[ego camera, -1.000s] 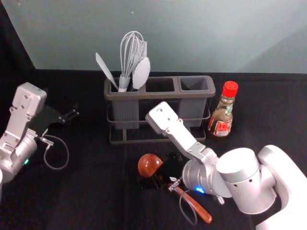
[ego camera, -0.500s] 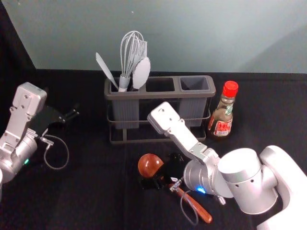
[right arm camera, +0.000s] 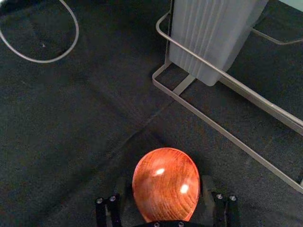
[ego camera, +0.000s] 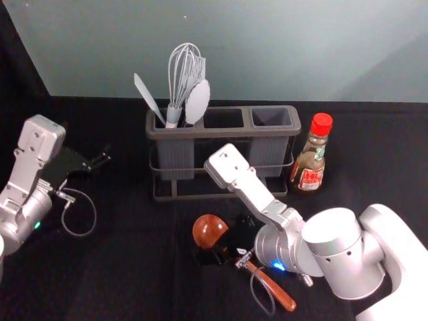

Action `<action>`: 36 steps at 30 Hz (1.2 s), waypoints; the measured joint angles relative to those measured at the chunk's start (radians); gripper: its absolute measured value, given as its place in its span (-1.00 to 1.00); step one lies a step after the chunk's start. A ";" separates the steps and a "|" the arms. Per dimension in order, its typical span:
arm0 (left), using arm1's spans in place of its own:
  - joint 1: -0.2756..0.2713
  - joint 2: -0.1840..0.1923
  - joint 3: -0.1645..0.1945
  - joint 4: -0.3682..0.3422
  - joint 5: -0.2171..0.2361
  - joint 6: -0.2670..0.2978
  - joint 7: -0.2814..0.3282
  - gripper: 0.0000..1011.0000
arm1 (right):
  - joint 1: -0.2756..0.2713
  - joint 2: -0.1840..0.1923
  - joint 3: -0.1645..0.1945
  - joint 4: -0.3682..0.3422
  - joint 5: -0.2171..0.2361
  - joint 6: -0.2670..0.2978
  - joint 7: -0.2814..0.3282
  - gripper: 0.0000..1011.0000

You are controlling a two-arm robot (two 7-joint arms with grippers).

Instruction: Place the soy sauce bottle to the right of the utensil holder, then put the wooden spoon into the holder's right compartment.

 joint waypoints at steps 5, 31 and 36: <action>0.000 0.000 0.000 0.000 0.000 0.000 0.000 1.00 | 0.002 0.000 -0.003 -0.001 -0.004 0.000 0.000 0.98; 0.000 0.000 0.000 0.000 0.000 0.000 0.000 1.00 | -0.030 0.014 0.018 -0.059 -0.011 -0.009 0.001 0.65; 0.000 0.000 0.000 0.000 0.000 0.000 0.000 1.00 | -0.056 0.029 0.035 -0.104 -0.003 -0.027 0.000 0.65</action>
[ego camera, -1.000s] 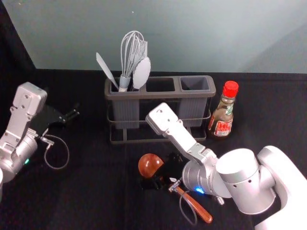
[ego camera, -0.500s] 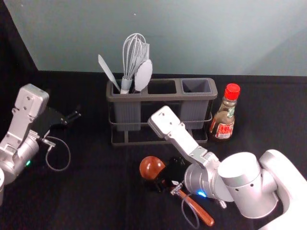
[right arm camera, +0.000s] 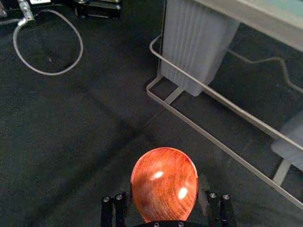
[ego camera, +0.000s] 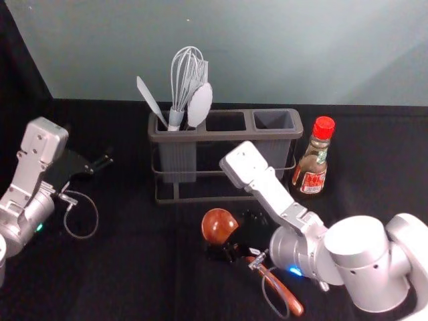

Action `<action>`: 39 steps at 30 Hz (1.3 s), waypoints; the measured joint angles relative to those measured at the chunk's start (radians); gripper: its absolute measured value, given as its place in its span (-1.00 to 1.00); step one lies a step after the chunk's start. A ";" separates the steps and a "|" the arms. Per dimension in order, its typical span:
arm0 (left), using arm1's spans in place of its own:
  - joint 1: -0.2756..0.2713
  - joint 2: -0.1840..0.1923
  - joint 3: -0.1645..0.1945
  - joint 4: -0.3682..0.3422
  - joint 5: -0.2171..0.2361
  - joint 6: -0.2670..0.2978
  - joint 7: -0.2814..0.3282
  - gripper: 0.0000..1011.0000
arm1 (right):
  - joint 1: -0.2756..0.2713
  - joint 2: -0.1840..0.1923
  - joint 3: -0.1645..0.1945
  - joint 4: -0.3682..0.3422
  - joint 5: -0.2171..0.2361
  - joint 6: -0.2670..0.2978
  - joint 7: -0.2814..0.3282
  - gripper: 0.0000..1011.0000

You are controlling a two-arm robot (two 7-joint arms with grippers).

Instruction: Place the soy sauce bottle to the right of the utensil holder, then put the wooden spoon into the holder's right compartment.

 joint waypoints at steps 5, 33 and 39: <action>0.000 0.000 0.000 0.000 0.000 0.000 0.000 1.00 | -0.033 0.015 0.019 -0.040 0.011 -0.024 -0.011 0.65; 0.000 0.000 0.000 0.000 0.000 0.000 0.000 1.00 | -0.308 0.082 0.176 -0.246 0.167 -0.534 -0.154 0.65; 0.000 0.000 0.000 0.000 0.000 0.000 0.000 1.00 | -0.359 0.087 0.208 -0.240 0.234 -0.747 -0.165 0.65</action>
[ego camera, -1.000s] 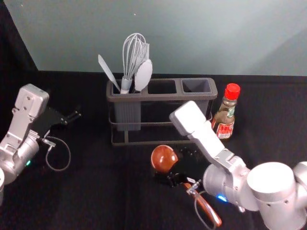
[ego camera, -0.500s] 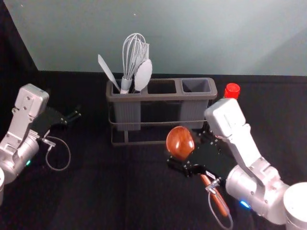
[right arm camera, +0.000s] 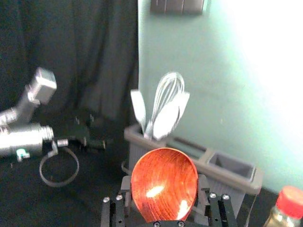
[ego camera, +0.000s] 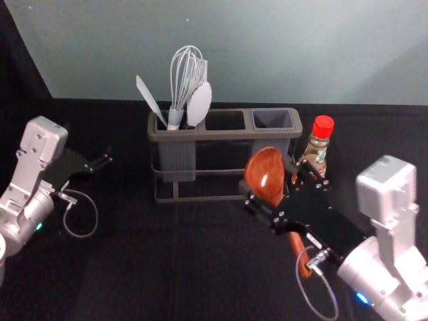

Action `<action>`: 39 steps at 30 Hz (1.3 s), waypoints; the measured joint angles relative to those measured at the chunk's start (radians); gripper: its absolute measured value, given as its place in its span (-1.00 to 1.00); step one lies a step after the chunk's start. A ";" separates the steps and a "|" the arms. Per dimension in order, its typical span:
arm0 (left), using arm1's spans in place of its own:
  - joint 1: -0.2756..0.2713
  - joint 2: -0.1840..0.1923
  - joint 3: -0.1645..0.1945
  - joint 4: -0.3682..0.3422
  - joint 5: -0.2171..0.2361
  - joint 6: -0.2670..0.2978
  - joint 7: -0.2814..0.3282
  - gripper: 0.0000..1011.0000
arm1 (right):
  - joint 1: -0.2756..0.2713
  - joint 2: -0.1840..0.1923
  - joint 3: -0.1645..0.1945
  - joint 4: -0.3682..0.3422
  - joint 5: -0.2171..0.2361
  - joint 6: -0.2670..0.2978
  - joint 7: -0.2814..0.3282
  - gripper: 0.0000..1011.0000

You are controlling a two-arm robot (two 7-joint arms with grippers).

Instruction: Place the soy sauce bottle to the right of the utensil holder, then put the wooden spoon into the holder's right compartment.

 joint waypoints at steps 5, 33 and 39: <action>0.000 0.000 0.000 0.000 0.000 0.000 0.000 1.00 | -0.025 0.009 0.014 0.020 0.026 -0.153 -0.013 0.65; 0.000 0.000 0.000 0.000 0.000 0.000 0.000 1.00 | -0.041 0.023 0.034 0.076 0.081 -0.330 -0.050 0.65; 0.000 0.000 0.000 0.000 0.000 0.000 0.000 1.00 | -0.042 0.023 0.034 0.075 0.079 -0.330 -0.050 0.66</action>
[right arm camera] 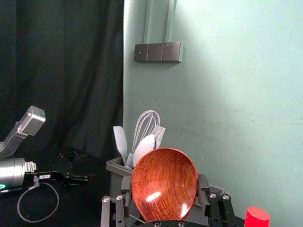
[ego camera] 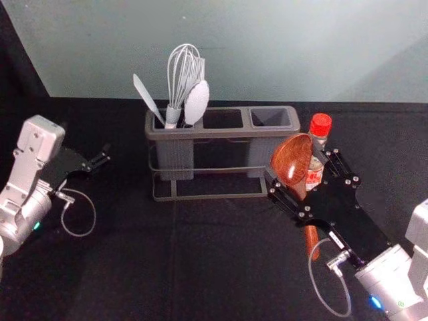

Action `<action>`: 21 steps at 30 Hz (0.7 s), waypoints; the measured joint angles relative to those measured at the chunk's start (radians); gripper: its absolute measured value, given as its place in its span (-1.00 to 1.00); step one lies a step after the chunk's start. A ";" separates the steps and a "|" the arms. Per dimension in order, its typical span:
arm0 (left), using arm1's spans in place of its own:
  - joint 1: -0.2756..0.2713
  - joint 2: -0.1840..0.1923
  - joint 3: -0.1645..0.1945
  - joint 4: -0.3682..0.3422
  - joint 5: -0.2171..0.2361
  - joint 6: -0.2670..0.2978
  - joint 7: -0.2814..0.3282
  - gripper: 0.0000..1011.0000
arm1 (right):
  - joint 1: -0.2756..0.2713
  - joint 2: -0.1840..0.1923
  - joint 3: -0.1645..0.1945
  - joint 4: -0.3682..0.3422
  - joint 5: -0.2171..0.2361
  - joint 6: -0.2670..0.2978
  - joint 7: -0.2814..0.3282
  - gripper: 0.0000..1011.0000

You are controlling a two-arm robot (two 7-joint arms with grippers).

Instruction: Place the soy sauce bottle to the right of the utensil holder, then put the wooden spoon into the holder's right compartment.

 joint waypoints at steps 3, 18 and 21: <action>0.000 0.000 0.000 0.000 0.000 0.000 0.000 1.00 | 0.000 0.000 0.000 0.000 0.000 0.000 0.000 0.65; 0.000 0.000 0.000 0.000 0.000 0.000 0.000 1.00 | 0.228 -0.032 -0.055 0.101 0.007 -0.023 0.002 0.65; 0.000 0.000 0.000 0.000 0.000 0.000 0.000 1.00 | 0.292 -0.043 -0.069 0.142 0.002 -0.025 0.003 0.65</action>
